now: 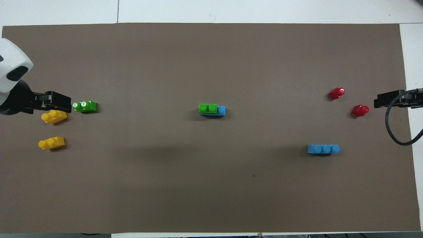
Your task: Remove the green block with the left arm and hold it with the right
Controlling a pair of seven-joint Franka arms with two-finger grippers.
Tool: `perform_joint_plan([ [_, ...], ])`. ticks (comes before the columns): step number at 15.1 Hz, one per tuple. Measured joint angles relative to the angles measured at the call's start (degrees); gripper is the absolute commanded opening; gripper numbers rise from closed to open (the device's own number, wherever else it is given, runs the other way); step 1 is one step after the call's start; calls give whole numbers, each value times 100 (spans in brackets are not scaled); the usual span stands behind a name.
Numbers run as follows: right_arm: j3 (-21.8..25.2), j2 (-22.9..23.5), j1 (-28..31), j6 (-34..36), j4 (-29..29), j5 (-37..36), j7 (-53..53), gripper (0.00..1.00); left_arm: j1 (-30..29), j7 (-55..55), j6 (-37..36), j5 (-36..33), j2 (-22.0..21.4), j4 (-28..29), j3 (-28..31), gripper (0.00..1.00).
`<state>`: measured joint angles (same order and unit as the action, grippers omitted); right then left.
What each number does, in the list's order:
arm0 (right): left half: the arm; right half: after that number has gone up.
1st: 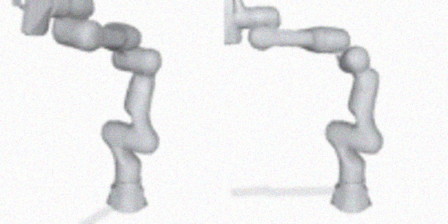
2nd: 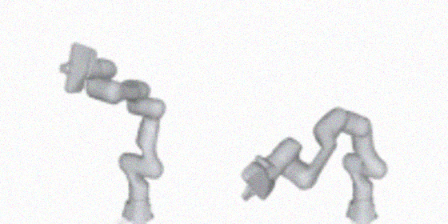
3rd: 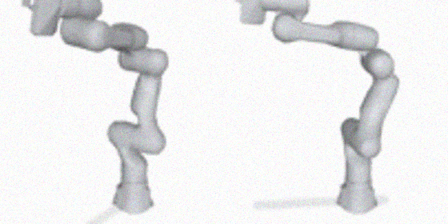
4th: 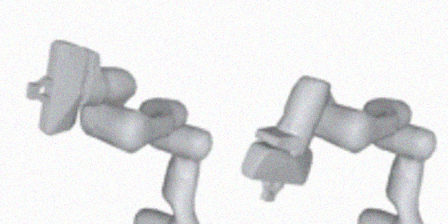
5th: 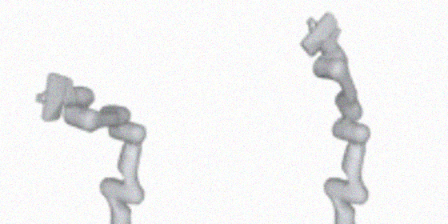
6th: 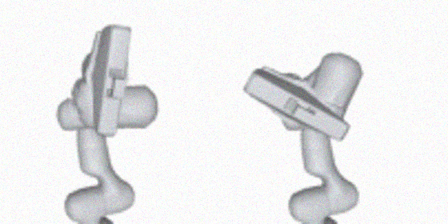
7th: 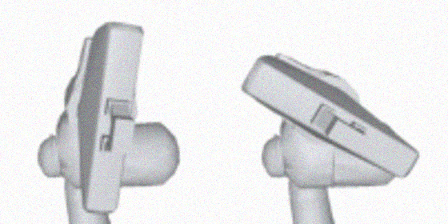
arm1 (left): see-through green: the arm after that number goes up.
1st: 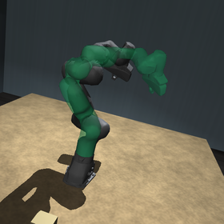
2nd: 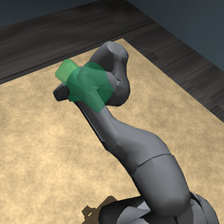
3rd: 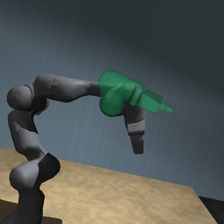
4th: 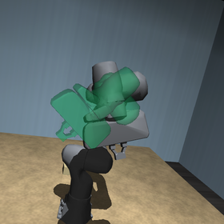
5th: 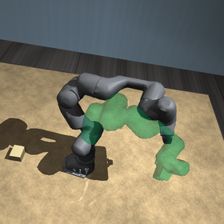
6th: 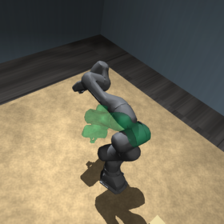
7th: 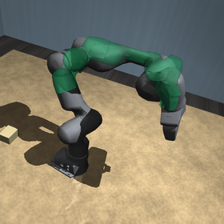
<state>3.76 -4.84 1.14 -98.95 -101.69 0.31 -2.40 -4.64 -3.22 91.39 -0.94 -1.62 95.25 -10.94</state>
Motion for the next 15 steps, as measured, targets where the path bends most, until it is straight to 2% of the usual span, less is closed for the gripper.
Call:
perform_joint_plan([
  [15,3,0,120,-42,1,-6,-1,100,0,-45,0,0,0,11,0,100],
])
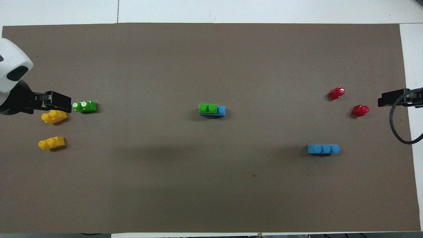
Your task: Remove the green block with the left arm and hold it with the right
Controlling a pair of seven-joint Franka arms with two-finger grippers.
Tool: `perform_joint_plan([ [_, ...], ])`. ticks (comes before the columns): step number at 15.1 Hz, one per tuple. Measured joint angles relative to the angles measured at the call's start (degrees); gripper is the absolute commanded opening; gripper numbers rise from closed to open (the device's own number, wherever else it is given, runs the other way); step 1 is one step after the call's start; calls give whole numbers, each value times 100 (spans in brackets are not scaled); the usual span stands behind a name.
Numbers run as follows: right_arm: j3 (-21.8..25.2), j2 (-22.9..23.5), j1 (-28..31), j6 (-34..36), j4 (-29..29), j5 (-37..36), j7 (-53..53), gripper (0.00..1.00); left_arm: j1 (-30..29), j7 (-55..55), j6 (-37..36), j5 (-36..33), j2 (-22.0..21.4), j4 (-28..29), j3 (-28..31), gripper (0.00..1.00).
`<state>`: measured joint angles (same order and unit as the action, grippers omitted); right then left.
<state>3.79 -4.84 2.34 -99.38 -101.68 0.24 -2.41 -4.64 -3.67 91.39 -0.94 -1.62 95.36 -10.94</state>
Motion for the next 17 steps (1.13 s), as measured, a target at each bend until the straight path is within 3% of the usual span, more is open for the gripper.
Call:
perform_joint_plan([
  [4,-3,0,35,0,0,0,-4,100,0,-343,1,11,-12,135,0,100],
  [8,-30,0,24,0,0,0,298,99,99,-1573,27,205,-91,331,-8,100],
  [17,-389,2,-4,29,-157,289,4072,96,755,-5656,220,219,-236,416,-43,100],
])
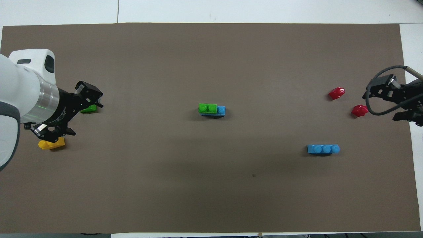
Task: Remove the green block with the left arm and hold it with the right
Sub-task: 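Move the left gripper and the right gripper toward the joined green-blue block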
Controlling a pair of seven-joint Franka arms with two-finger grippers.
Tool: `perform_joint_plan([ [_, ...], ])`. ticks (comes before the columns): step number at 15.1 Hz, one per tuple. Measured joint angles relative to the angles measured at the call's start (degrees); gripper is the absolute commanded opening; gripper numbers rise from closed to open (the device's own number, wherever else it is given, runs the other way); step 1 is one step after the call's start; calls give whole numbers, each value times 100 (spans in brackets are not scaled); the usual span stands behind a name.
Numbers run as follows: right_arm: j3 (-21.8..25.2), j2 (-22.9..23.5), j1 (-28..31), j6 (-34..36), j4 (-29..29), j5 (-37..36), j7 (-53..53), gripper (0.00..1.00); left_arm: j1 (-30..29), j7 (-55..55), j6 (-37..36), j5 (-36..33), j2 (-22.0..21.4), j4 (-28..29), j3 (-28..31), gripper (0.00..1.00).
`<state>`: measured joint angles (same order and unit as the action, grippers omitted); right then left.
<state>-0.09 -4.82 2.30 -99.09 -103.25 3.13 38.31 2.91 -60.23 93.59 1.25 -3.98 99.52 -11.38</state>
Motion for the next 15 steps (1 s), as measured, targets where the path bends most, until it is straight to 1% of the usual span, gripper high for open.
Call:
perform_joint_plan([
  [4,-61,22,-28,-59,-220,854,1683,96,73,-1512,329,98,-16,3,-162,100],
  [7,-87,65,-111,-135,-359,1280,2512,96,124,-2921,546,293,-8,102,-188,100],
  [9,-95,159,-303,-295,-396,1418,3131,96,297,-3564,581,335,58,206,-193,100],
  [11,-98,301,-463,-419,-413,1610,3566,96,681,-4281,651,334,257,258,-199,100],
  [13,-99,469,-539,-559,-417,1766,3866,96,1031,-5114,994,308,573,273,-208,100],
  [15,-98,641,-657,-686,-420,1857,4014,96,1254,-5729,1397,294,914,272,-209,100],
])
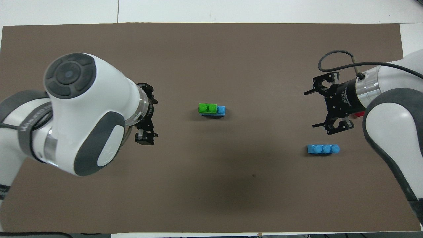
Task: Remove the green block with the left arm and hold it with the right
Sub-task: 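Move the left gripper and the right gripper toward the joined green-blue block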
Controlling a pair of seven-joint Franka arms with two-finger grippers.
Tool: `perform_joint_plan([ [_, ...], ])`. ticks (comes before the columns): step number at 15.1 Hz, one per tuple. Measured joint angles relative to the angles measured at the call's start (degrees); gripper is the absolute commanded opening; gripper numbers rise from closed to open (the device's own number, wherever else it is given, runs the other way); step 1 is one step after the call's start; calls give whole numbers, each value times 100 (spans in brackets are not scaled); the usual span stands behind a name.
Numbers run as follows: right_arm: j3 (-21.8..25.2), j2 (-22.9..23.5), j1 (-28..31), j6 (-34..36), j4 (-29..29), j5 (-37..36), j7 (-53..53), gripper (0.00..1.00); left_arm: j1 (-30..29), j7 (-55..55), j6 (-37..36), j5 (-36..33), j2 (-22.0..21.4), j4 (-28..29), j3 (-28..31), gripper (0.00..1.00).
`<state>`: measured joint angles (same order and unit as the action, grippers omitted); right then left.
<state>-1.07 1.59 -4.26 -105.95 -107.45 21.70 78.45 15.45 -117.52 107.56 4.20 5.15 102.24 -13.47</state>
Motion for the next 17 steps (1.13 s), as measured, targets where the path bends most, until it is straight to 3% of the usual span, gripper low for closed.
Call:
perform_joint_plan([
  [4,-8,276,-404,-469,-7,289,415,96,399,-810,514,-135,612,-97,4,100],
  [9,-12,497,-791,-1032,-212,402,550,97,723,-1246,1205,-282,1034,-199,6,100],
  [14,-11,620,-979,-1506,-474,640,560,97,854,-1576,1402,-670,1617,-523,9,100],
  [17,-13,738,-1146,-1842,-553,650,678,97,861,-1597,1405,-687,1706,-657,19,100],
])
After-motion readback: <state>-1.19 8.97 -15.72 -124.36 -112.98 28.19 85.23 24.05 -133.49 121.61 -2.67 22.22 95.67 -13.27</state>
